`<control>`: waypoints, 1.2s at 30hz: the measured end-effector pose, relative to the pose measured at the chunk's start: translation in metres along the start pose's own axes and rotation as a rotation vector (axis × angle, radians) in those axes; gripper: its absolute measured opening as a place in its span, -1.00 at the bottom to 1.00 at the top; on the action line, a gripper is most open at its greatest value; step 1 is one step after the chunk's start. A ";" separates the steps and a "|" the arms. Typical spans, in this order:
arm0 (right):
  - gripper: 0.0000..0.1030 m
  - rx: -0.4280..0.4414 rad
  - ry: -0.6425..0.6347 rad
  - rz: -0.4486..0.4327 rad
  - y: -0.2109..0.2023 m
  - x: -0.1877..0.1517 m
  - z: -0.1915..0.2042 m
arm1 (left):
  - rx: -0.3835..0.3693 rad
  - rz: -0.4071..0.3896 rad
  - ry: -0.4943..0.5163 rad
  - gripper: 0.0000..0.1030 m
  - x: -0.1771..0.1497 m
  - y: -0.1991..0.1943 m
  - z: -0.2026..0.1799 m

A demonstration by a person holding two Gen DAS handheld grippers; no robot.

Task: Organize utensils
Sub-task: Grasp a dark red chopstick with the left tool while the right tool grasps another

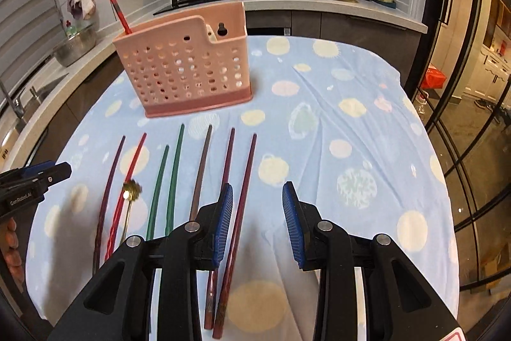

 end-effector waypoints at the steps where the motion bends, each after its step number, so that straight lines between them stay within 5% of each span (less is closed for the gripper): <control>1: -0.37 0.008 0.008 0.012 0.000 -0.009 0.001 | -0.002 0.015 -0.002 -0.06 -0.009 0.002 0.000; 10: -0.37 0.034 0.034 0.086 0.003 -0.070 0.008 | -0.026 0.101 0.016 -0.06 -0.070 0.006 -0.014; 36: -0.51 0.002 -0.024 0.124 0.009 -0.102 0.014 | -0.031 0.127 0.046 -0.07 -0.098 0.009 -0.031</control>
Point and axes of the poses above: each gripper's, at about its wrist camera, not at the fingertips, and y roughly the way its jaws point, z to its left, x to its top, the point moved 10 cm from there along y, roughly the way its jaws point, and after that the axes turned 9 degrees about x, right-handed, at the moved point
